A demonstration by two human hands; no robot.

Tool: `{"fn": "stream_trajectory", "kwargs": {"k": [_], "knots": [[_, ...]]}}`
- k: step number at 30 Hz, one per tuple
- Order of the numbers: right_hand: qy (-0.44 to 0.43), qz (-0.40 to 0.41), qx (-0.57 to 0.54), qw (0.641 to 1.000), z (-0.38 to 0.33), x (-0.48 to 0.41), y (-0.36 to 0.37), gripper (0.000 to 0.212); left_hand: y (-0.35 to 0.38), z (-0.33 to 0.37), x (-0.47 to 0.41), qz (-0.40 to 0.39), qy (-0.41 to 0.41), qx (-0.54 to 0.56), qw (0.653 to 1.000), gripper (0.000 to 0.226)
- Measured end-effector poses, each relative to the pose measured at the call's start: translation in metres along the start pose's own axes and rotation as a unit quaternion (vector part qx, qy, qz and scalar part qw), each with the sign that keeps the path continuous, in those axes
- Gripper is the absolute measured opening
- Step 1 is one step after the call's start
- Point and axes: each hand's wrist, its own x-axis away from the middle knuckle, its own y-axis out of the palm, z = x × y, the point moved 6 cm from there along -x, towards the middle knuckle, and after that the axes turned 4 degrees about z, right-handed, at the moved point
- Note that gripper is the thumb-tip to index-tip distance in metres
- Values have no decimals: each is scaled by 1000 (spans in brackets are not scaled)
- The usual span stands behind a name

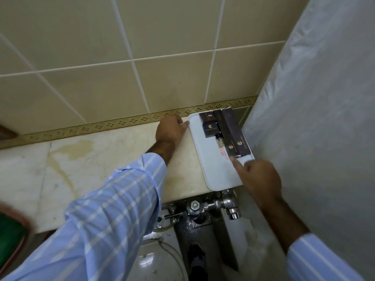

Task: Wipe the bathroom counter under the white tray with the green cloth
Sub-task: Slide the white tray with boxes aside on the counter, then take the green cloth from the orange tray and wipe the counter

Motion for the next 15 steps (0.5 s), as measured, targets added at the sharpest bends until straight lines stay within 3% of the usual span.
{"fn": "stream_trajectory", "kwargs": {"k": [1, 3, 7, 15], "knots": [[-65, 44, -2, 997, -22, -11, -10, 59, -9, 1, 6, -4, 42, -28, 999, 41], [-195, 56, 14, 979, -74, -27, -17, 38, -34, -4, 21, 16, 117, -91, 989, 55], [-348, 35, 120, 929, -165, -33, 5, 80, -106, -45, 50, 111, 139, -157, 971, 79], [-491, 26, 99, 865, -336, 61, 52, 95, -267, -199, 113, 186, 13, -266, 946, 95]]}}
